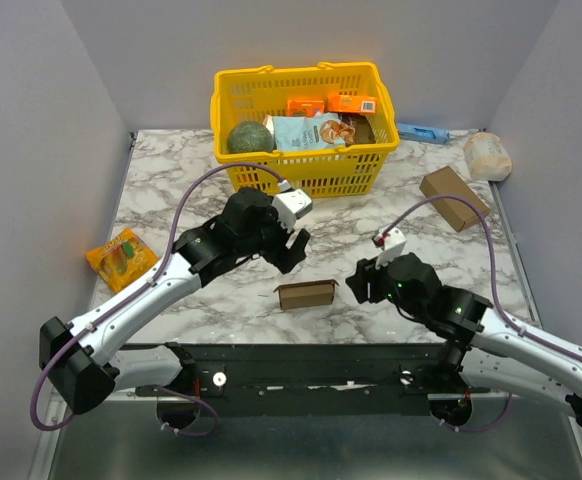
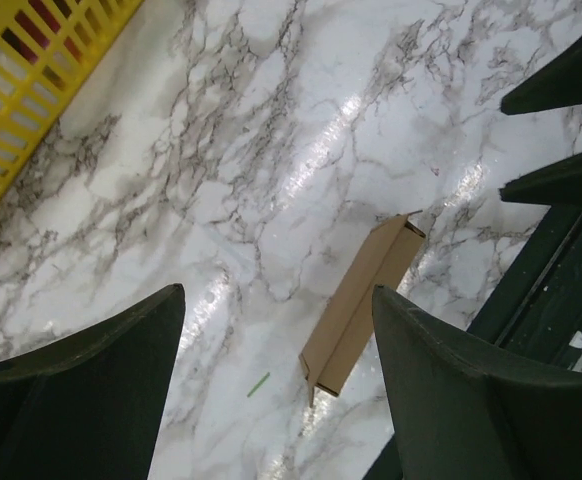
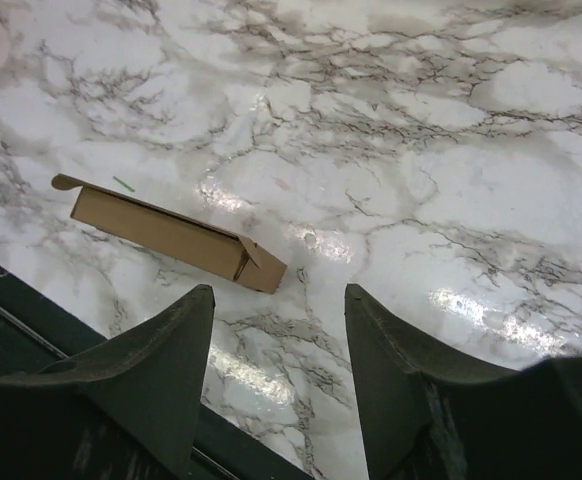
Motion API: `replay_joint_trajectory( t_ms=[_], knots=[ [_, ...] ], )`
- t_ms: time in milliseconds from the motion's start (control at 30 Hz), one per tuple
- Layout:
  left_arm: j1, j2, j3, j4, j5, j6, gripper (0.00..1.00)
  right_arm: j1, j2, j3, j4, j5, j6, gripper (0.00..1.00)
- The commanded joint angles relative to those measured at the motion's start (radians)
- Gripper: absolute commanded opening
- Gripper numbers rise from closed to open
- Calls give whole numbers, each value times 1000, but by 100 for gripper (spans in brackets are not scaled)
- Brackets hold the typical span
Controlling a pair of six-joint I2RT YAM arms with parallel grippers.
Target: Fold the paper box
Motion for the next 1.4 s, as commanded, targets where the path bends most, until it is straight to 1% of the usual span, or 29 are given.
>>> replay_joint_trajectory(
  t_ms=[0,100,233,300,367,533,567,867,1033,1133,1167,1200,1300,1367],
  knots=[
    [-2,-78,-109,-67,-84,-170,81,-19,153,64,-2,-140,-123,58],
    [-3,-119,-155,-128,-75,-204,77,-17,204,81,18,-195,-185,54],
    [-10,-150,-183,-174,-63,-230,75,-19,252,110,33,-224,-229,51],
    [-11,-145,-186,-205,-69,-229,72,-19,277,122,42,-229,-243,50],
    [-13,-122,-184,-216,-80,-229,68,-17,321,140,51,-236,-257,47],
    [-20,-70,-180,-207,-87,-207,54,-19,389,176,53,-226,-268,42],
    [-22,-58,-176,-204,-92,-206,53,-19,393,179,54,-221,-271,41],
    [-69,8,-163,-224,-109,-196,52,-19,410,174,31,-186,-283,41],
    [-74,7,-166,-224,-124,-198,52,-19,430,170,28,-186,-285,40],
    [-74,11,-163,-225,-127,-198,51,-19,438,173,28,-183,-286,38],
    [-74,11,-163,-224,-126,-198,50,-19,442,173,27,-184,-286,38],
    [-74,13,-163,-222,-126,-198,46,-19,445,174,28,-183,-286,38],
    [-76,19,-163,-225,-124,-200,44,-19,452,174,31,-177,-291,34],
    [-76,20,-163,-225,-126,-201,41,-19,452,173,33,-178,-291,33]
  ],
)
